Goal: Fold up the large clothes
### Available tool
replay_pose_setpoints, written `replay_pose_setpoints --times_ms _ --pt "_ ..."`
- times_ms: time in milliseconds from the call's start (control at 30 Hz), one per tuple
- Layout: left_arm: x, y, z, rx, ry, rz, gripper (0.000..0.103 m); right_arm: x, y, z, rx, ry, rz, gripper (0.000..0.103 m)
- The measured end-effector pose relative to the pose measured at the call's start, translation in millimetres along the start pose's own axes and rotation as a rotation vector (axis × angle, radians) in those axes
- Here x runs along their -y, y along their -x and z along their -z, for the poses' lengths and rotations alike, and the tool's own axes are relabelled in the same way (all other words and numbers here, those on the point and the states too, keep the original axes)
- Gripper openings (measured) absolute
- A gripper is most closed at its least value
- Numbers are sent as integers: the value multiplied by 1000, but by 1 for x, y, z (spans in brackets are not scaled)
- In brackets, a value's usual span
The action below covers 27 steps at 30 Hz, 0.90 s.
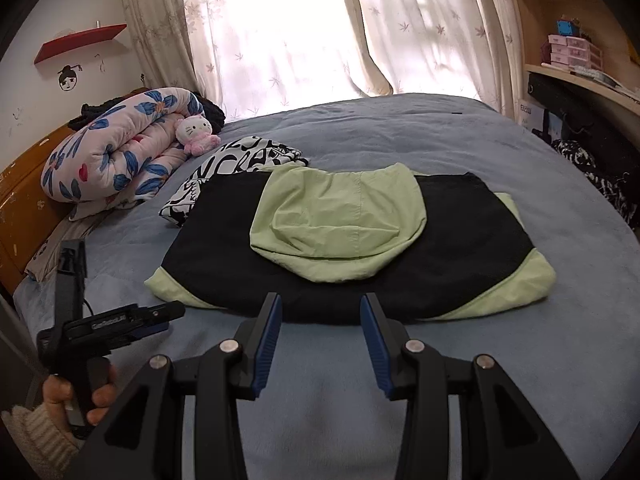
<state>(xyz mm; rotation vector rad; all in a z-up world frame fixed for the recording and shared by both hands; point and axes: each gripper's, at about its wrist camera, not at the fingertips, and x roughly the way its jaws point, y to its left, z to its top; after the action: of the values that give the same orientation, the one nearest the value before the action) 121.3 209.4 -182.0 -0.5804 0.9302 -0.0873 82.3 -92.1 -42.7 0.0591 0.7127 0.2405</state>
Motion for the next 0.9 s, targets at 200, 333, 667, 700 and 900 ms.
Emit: replay_pose_setpoints --times_ms 200,333,667,700,900 --pt "-15 -41 -50 70 83 21 67 0 -52 -22 -11 0 -22 41" --pt "-21 -56 -82 149 128 30 57 -2 -88 -50 18 12 -8 40" --pt "30 -39 -78 340 -111 -120 5 -6 -216 -43 -231 94 67 4" --pt "46 -34 -76 362 -163 -116 5 -6 -219 -36 -227 99 67 4" --pt "155 -14 -66 465 -467 -57 4 21 -206 -37 -255 -59 -66 3"
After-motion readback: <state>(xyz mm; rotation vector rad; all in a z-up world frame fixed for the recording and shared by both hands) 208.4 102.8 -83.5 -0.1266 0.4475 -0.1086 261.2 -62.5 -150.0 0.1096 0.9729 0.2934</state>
